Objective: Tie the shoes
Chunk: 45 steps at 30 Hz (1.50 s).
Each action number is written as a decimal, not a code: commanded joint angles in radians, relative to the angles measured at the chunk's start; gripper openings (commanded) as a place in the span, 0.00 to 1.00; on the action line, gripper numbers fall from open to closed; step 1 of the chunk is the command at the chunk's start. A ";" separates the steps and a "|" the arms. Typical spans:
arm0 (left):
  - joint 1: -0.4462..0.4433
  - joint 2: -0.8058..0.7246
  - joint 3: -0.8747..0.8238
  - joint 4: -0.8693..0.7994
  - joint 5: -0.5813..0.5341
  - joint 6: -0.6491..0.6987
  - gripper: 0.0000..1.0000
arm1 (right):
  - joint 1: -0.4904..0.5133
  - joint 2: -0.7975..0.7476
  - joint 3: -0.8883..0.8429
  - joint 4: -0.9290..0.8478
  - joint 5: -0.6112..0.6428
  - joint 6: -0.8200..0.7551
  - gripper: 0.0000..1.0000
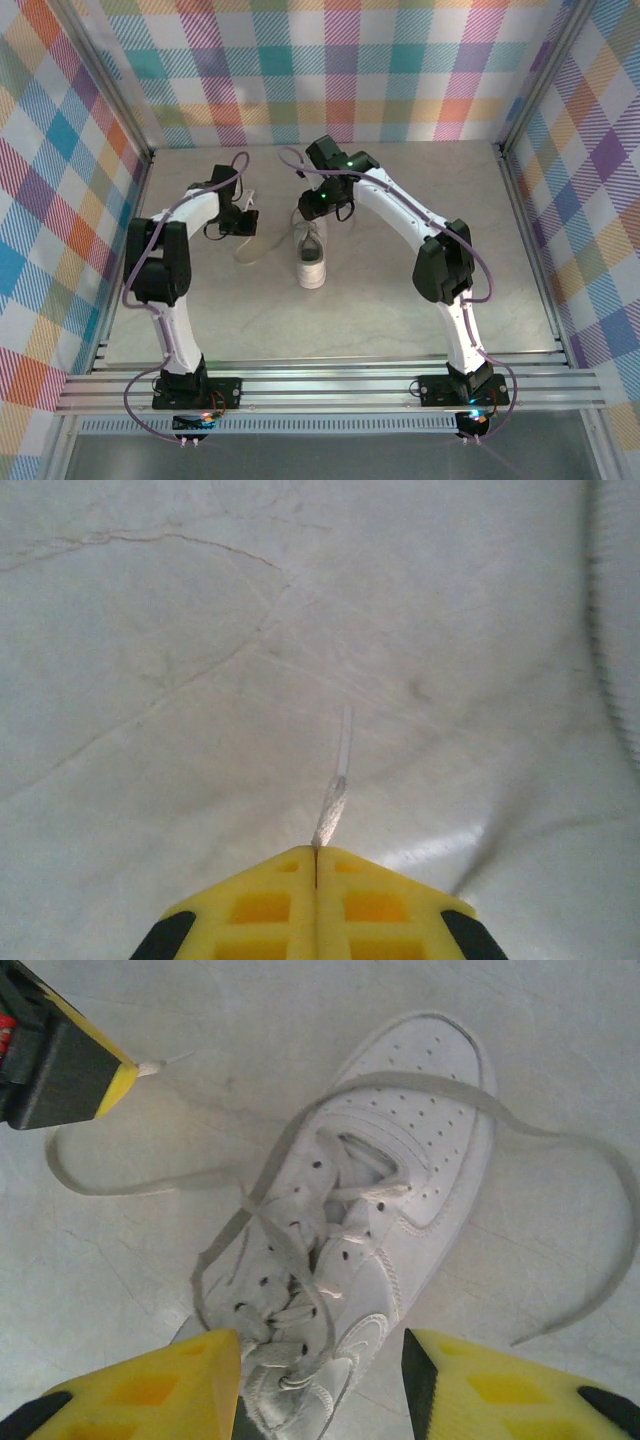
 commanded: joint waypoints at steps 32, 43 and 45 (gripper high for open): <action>-0.183 -0.392 -0.543 0.647 0.282 -0.223 0.00 | -0.062 -0.003 -0.032 0.003 -0.148 0.068 0.41; -0.204 -0.375 -0.625 0.906 0.247 -0.387 0.00 | -0.080 0.007 -0.032 0.029 -0.210 0.142 0.41; -0.209 -0.379 -0.636 0.936 0.239 -0.397 0.00 | -0.084 0.011 -0.032 0.037 -0.224 0.163 0.40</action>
